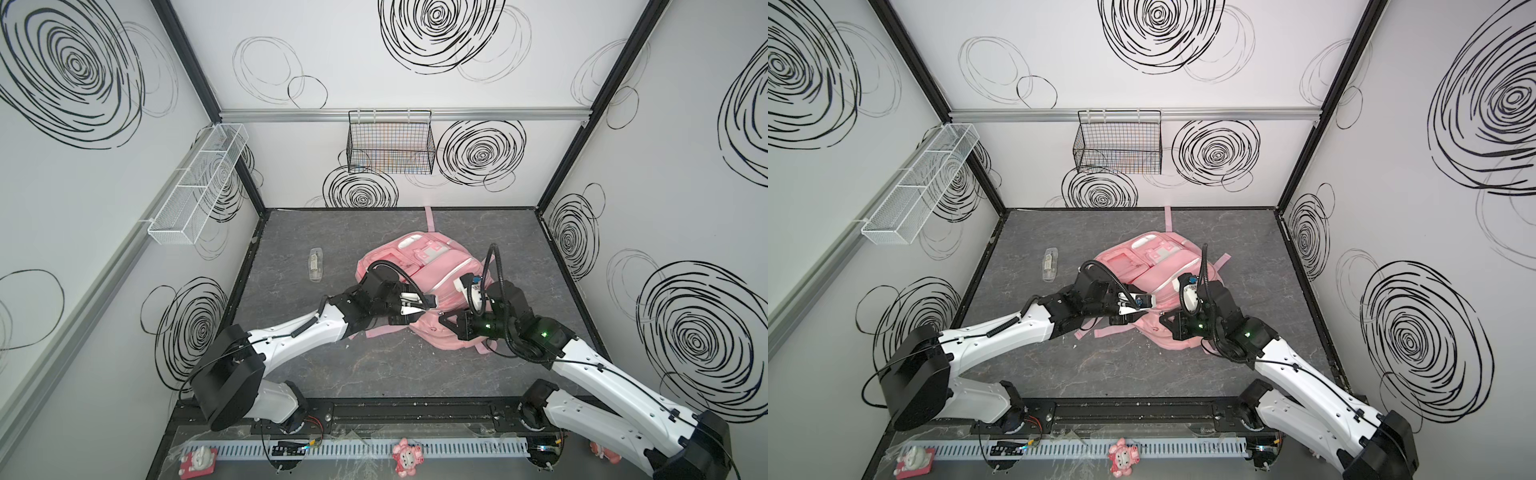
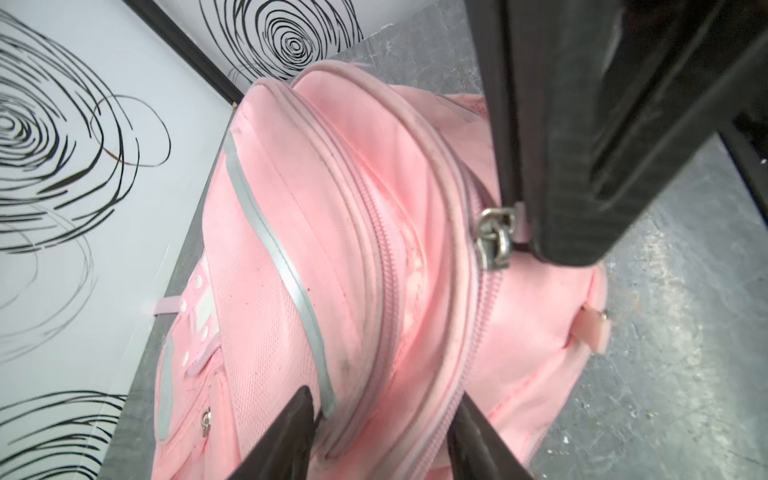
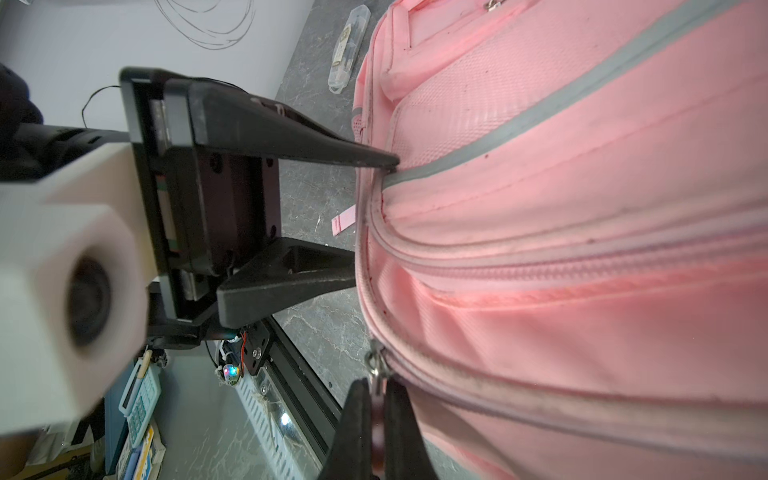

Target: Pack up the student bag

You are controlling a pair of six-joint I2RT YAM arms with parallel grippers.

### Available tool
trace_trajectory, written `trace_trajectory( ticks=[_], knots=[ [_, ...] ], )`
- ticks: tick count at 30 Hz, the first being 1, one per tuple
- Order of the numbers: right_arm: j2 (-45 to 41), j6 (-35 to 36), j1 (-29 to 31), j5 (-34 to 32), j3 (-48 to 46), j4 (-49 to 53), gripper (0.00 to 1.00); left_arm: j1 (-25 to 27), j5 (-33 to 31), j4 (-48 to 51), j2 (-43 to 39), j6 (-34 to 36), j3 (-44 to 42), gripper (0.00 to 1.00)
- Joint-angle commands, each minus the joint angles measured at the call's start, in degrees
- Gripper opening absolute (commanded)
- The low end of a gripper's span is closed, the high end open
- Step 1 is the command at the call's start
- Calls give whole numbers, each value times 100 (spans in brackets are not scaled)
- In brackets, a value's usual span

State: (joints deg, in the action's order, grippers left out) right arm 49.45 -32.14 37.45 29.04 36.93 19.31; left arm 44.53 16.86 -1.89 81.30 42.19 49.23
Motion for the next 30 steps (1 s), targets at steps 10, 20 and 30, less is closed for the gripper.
trace_trajectory(
  ticks=[10,20,30],
  knots=[
    [60,121,3,44,440,-514,0,-74,257,-105,141,-194,27,12],
    [338,1055,-1689,-1108,1026,1365,0,-270,-870,-1444,-464,345,-965,0],
    [397,1634,-2867,-466,767,1042,0,-268,-1747,-1163,-662,686,-882,5]
  ],
)
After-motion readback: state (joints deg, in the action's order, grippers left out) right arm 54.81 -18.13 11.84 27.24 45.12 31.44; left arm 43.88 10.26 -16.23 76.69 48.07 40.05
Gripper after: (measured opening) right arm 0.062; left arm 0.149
